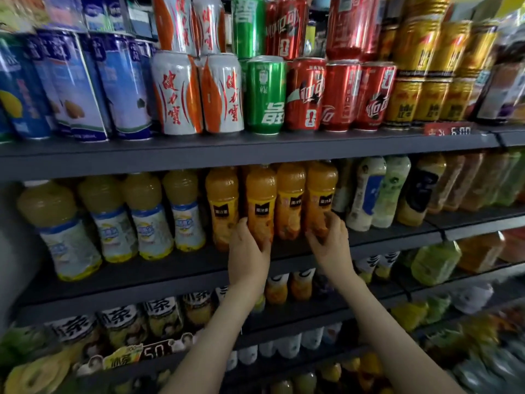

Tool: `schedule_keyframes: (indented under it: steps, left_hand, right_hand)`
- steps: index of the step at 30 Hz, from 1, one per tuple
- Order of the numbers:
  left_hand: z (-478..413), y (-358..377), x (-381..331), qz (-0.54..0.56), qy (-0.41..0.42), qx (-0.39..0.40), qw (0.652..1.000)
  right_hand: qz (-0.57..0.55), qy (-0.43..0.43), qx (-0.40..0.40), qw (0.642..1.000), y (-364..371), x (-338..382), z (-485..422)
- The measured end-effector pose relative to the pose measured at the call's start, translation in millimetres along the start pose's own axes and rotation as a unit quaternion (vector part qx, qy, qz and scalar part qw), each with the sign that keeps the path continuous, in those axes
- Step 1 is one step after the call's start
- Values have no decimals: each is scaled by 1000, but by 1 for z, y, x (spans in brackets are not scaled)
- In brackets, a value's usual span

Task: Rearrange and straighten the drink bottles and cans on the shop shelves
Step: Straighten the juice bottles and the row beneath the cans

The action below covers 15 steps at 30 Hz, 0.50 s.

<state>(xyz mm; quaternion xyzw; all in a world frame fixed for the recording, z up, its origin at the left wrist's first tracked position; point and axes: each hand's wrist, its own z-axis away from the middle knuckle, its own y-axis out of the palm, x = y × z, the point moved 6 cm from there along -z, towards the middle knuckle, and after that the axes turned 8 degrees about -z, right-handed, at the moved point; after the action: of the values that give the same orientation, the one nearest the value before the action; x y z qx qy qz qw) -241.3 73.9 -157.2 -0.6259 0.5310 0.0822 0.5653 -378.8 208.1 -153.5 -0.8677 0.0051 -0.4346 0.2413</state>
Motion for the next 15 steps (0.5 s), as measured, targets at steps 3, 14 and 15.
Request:
schedule_keyframes:
  steps: [3, 14, 15]
  left_hand:
    - [-5, 21, -1, 1, 4, -26, 1000]
    - [-5, 50, -24, -150, -31, -180, 972]
    - [-4, 52, -25, -160, -41, -181, 969]
  right_hand:
    - [-13, 25, -12, 1000, -5, -19, -15]
    - [1, -117, 52, 992, 5, -37, -39]
    - [30, -124, 46, 991, 6, -36, -40]
